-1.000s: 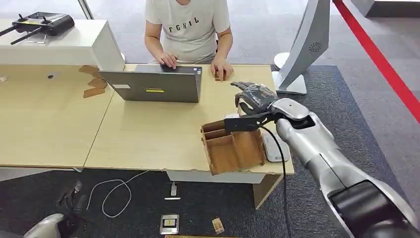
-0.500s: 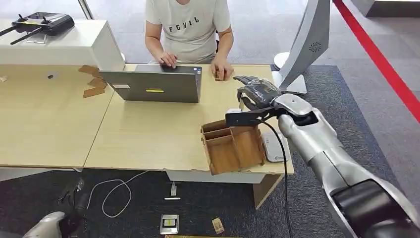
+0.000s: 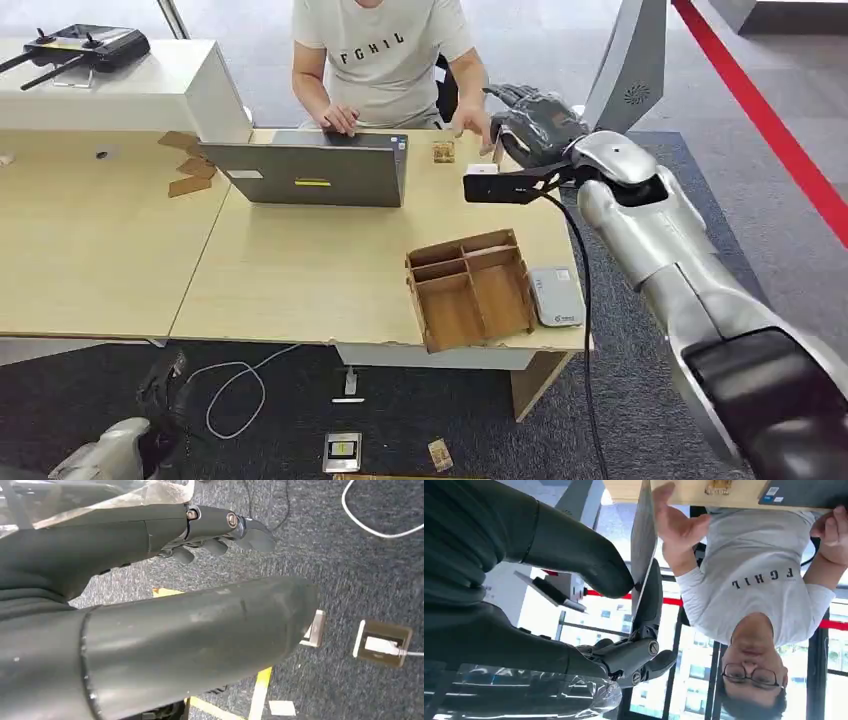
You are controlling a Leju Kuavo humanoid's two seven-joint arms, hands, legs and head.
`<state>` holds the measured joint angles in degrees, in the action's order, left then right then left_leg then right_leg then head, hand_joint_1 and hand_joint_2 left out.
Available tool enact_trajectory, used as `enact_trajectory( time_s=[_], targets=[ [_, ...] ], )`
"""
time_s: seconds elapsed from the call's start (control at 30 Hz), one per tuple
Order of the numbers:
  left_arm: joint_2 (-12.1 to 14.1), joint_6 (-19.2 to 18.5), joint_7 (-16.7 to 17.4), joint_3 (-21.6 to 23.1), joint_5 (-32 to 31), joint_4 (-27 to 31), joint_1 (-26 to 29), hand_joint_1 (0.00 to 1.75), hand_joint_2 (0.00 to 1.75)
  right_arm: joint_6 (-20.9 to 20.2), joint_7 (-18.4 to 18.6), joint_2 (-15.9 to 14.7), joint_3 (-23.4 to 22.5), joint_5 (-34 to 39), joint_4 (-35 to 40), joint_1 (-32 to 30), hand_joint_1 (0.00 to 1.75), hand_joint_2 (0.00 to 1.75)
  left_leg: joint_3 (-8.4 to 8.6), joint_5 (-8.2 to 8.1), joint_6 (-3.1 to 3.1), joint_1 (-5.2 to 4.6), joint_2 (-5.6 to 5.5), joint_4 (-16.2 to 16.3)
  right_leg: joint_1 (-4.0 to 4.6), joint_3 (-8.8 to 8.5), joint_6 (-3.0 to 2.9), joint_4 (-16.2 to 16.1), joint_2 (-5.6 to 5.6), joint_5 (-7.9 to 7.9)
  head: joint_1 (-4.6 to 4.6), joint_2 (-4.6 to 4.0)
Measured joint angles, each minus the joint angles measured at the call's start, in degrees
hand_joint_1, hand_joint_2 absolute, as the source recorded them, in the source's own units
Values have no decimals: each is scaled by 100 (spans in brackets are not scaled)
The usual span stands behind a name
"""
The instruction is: Pass the card to the sensor for recognition and then transmit it.
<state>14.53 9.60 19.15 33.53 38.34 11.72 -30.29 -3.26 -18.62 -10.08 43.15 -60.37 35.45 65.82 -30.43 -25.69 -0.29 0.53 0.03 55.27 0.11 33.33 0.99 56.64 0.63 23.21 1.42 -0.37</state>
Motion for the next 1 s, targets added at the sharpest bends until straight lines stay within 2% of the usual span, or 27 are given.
enact_trajectory(
  time_s=[0.6, 1.0],
  targets=[
    [-94, -197, -90, -17, 92, 0, 186, 0, 0, 63, -155, 94, -15, 37, -249, 29, 175, 175, -1, 0, 0, 0, -1, 0, 0, 0, 0, 0, 0, 0, -2, 0],
    [24, -413, -103, -24, 57, -2, 344, 0, 0, 61, -135, 59, -13, 72, -273, -21, 175, 175, -3, 0, 0, 1, -2, -1, 1, 1, 0, 0, 0, 1, 0, 0]
  ],
)
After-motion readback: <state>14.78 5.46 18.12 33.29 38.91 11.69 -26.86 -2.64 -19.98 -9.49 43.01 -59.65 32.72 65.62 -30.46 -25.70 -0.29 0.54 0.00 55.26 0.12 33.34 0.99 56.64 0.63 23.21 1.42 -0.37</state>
